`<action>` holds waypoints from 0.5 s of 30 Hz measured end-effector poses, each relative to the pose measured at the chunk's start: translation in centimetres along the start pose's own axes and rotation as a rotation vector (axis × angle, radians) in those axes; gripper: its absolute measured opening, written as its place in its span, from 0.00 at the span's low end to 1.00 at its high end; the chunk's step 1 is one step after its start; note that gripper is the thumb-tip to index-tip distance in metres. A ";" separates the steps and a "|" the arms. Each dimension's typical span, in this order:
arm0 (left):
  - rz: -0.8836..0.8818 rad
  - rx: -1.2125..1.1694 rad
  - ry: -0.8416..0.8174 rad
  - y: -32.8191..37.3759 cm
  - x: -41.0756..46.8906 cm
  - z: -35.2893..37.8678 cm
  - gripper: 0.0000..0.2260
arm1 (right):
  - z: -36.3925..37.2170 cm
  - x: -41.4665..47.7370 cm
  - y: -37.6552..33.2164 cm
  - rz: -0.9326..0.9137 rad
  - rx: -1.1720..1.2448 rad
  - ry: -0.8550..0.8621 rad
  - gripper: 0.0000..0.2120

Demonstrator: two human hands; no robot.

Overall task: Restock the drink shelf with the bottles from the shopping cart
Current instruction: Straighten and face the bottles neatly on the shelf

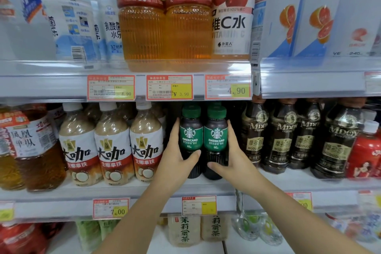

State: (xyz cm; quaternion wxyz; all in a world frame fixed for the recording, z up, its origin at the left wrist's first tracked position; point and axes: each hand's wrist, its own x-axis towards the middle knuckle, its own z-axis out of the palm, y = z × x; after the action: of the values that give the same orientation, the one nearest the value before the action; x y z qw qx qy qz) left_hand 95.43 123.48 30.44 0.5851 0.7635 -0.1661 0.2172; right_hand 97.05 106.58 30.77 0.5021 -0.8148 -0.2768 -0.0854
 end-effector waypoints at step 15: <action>0.009 0.102 0.016 0.3 -0.2 0.2 0.37 | 0.0 0.4 0.0 0.047 -0.046 -0.016 0.52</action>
State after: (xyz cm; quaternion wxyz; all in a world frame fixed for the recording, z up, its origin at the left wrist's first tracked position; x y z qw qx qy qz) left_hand 95.11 123.23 30.52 0.5457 0.7899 -0.1534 0.2342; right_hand 97.40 106.74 30.91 0.4829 -0.8332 -0.2595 -0.0731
